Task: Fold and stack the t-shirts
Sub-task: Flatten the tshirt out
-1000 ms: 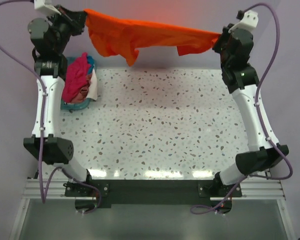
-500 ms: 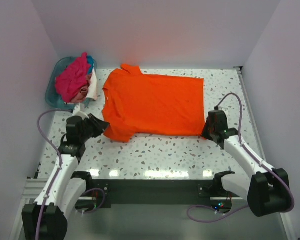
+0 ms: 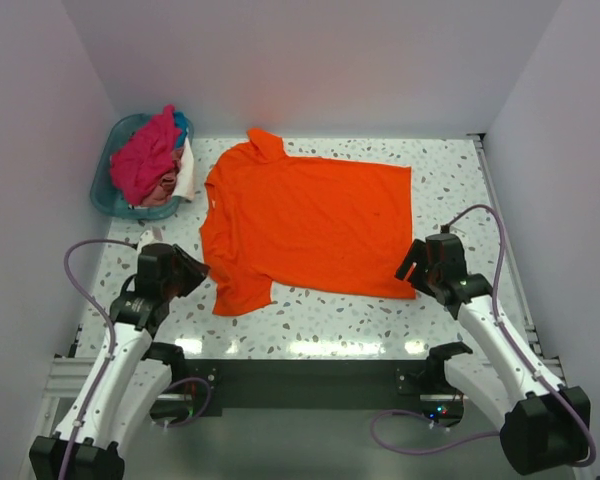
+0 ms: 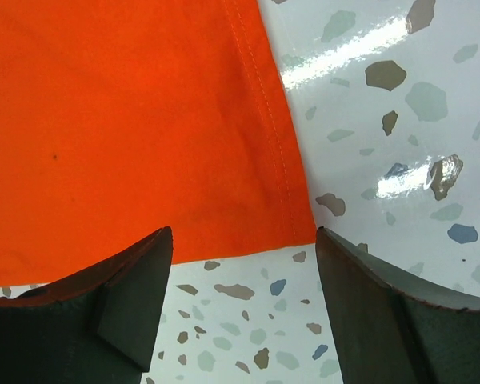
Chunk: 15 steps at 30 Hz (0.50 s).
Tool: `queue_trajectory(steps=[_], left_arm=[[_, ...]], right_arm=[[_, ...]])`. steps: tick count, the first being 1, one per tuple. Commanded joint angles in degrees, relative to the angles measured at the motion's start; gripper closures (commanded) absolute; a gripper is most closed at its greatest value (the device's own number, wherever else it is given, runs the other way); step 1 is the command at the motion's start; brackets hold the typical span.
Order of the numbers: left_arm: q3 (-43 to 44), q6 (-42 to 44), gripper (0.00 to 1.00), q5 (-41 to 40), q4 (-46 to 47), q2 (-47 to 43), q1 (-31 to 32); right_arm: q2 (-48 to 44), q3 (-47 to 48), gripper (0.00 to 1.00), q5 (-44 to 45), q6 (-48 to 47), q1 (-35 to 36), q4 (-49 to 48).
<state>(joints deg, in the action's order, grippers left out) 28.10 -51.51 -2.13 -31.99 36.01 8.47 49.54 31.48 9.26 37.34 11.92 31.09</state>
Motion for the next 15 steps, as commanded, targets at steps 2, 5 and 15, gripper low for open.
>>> queue_trajectory(steps=[2, 5, 15], left_arm=[[2.1, -2.7, 0.62, -6.6, -3.4, 4.6, 0.9], [0.9, -2.1, 0.57, -8.3, 1.3, 7.7, 1.0], [1.1, -2.0, 0.50, -8.5, 15.4, 22.2, 1.0]], right_arm=[[0.5, 0.2, 0.25, 0.2, 3.6, -0.2, 1.0], [1.1, -0.5, 0.26, -0.5, 3.9, -0.2, -0.6], [6.4, -1.6, 0.26, -0.1, 3.7, -0.2, -4.4]])
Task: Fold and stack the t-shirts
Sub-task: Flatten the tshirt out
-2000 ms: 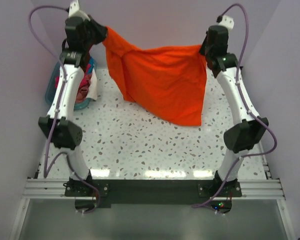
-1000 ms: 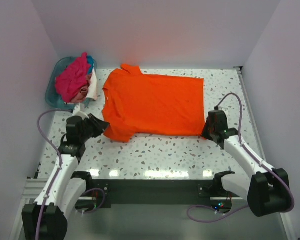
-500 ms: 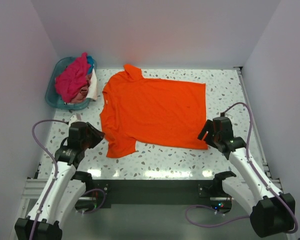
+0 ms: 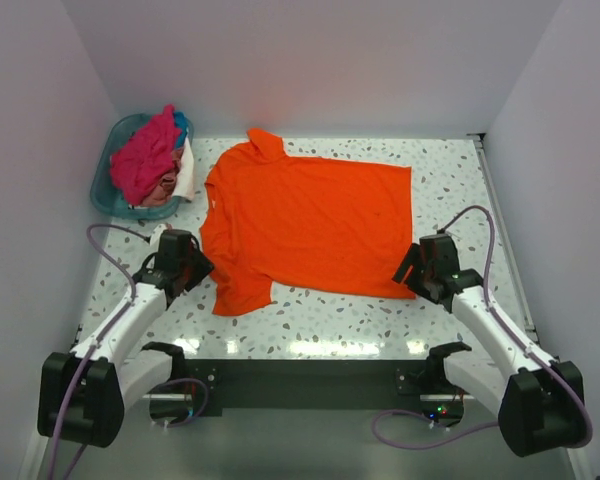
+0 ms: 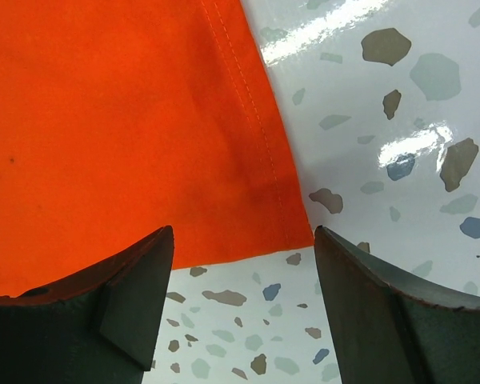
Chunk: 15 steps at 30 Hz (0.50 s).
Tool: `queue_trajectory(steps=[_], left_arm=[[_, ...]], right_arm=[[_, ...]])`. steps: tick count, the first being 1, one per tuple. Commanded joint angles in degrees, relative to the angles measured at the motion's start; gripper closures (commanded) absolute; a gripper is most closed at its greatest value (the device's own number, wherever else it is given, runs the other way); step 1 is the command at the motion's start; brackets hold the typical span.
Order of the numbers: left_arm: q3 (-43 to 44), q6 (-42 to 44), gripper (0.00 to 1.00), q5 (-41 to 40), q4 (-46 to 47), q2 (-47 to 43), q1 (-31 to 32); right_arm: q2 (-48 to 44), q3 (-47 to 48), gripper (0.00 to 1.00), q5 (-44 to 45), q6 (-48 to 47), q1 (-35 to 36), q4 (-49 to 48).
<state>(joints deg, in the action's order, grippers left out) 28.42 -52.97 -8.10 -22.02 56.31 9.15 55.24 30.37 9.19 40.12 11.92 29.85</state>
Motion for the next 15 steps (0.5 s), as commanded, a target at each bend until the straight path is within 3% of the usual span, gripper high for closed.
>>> queue_trajectory(steps=[1, 9, 15], left_arm=[[0.9, -0.9, 0.49, -4.2, 6.0, 3.4, 0.3], [11.2, -1.5, 0.44, -9.5, 9.4, 13.5, -0.5], [19.8, 3.1, 0.48, -9.5, 11.0, 24.6, -1.8]], right_arm=[[1.0, -0.7, 0.26, 0.0, 0.9, -0.2, -3.5], [5.4, -0.2, 0.26, 1.5, 1.3, -0.2, -6.2], [7.7, 0.3, 0.27, 2.4, 1.4, -0.3, -7.7]])
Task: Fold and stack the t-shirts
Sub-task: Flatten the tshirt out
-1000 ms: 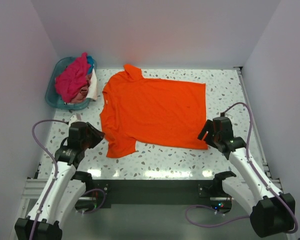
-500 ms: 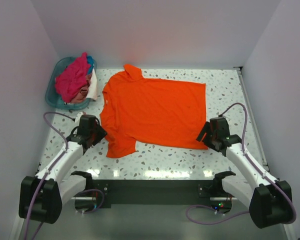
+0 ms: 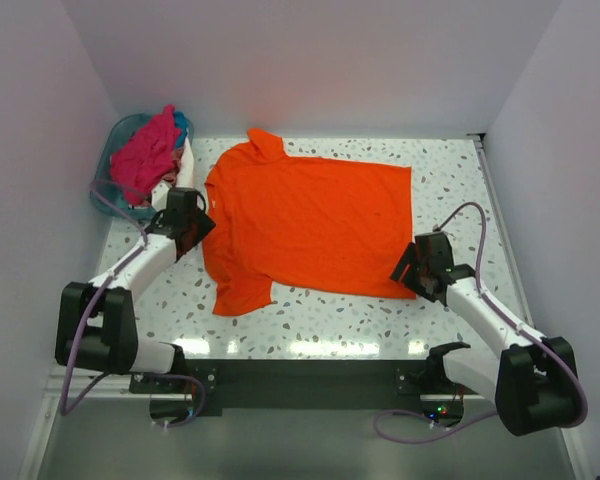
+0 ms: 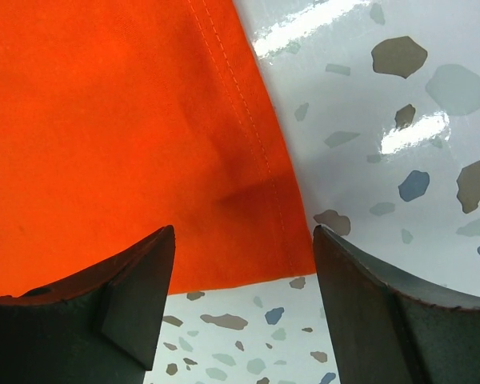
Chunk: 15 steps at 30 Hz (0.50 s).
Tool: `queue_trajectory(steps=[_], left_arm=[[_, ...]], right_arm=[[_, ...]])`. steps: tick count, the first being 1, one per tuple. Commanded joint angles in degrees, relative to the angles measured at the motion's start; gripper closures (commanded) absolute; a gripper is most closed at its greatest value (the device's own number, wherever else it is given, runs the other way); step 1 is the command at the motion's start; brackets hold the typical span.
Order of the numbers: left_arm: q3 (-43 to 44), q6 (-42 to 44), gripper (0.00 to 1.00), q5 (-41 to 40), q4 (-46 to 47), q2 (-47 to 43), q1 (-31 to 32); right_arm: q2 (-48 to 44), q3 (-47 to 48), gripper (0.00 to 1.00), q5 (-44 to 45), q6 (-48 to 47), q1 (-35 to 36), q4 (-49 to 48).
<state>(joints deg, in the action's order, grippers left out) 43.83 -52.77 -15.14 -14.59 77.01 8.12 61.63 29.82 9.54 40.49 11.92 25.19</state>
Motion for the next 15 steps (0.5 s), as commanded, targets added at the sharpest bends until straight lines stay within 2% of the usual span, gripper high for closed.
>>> queue_trajectory(steps=[1, 6, 13, 15], left_arm=[[5.3, 3.3, 0.50, -3.4, 3.2, 5.1, -0.7], [7.8, 5.4, 0.55, -4.5, 3.3, 11.0, -0.8], [8.8, 6.1, 0.57, -5.3, 3.7, 17.7, -0.7], [9.1, 6.1, 0.62, -5.8, 3.0, 19.1, -0.8]], right_arm=[[1.7, 1.0, 0.27, 2.1, 1.0, -0.3, -3.1], [2.0, 0.9, 0.30, 3.2, 0.6, -0.5, -3.6], [4.0, 1.3, 0.30, 3.2, -0.3, -1.4, -4.4], [4.4, 1.2, 0.32, 2.8, -0.3, -1.6, -4.8]])
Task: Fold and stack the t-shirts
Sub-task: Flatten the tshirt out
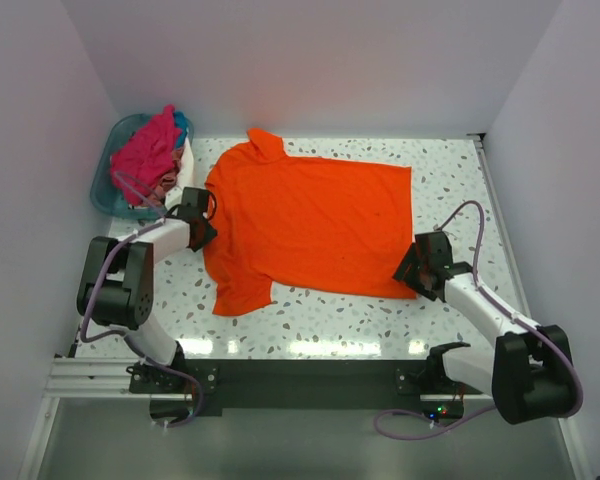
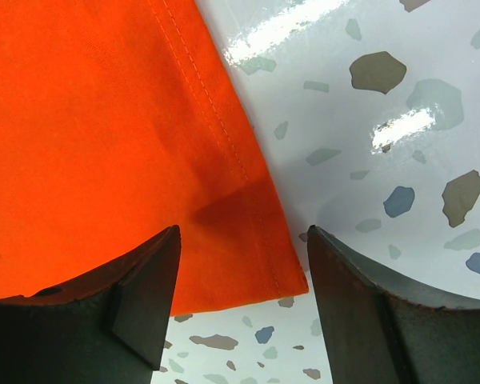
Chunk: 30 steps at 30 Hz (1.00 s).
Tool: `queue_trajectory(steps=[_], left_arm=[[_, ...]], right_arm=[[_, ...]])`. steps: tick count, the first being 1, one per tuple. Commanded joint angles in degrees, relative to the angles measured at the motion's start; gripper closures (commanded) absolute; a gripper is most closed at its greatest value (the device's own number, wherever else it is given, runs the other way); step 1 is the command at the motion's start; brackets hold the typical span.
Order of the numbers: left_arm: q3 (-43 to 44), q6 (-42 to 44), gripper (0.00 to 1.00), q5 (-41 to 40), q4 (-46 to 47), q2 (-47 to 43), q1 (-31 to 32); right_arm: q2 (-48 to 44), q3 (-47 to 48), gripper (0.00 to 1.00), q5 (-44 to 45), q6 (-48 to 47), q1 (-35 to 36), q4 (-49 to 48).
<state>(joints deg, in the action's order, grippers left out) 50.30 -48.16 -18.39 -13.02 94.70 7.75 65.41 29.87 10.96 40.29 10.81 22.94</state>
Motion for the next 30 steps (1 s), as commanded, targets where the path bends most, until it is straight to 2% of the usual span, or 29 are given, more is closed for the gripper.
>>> queue_trajectory(steps=[1, 4, 5, 8, 16, 19, 20, 23, 26, 30], left_arm=[[2.9, 1.5, 0.64, -3.3, 1.0, 1.8, -0.5], [3.7, 0.8, 0.75, -5.4, -1.1, 2.5, -0.5], [3.8, 0.4, 0.85, -6.0, -2.8, 2.7, -0.5], [3.9, -1.5, 0.99, -8.0, -6.7, 1.9, -1.4], [-4.4, -4.3, 1.00, -6.9, -7.9, -8.2, -6.2], [-5.2, -1.3, 0.84, -3.8, -4.4, -10.2, -6.4], [-5.5, -1.1, 0.65, -2.8, -3.3, -10.8, -6.5], [-6.1, 0.7, 0.41, -0.5, -3.2, -15.8, -6.4], [-6.5, 1.8, 0.35, -0.2, -7.6, -24.4, -6.3], [-11.6, -0.4, 0.34, -0.2, -14.4, -35.6, -4.5]], right_arm=[[0.8, 1.0, 0.33, 1.3, -0.1, -0.6, -2.8], [1.4, 0.8, 0.37, 0.9, -0.1, -0.8, -3.4], [1.6, 0.8, 0.38, 0.7, 0.0, -0.9, -3.5], [1.7, 0.7, 0.41, 0.7, -0.2, -1.1, -3.6], [2.3, 1.0, 0.45, 0.0, -1.4, -1.9, -3.2], [1.6, 0.8, 0.43, -1.0, -1.6, -2.2, -3.3], [1.5, 0.8, 0.42, -1.6, -1.6, -2.2, -3.2], [0.7, 1.5, 0.38, -2.6, -2.7, -2.1, -2.2], [-1.6, 2.4, 0.36, -3.3, -3.9, -2.2, -0.1], [-5.4, 3.7, 0.37, -3.6, -4.7, -2.2, 4.2]])
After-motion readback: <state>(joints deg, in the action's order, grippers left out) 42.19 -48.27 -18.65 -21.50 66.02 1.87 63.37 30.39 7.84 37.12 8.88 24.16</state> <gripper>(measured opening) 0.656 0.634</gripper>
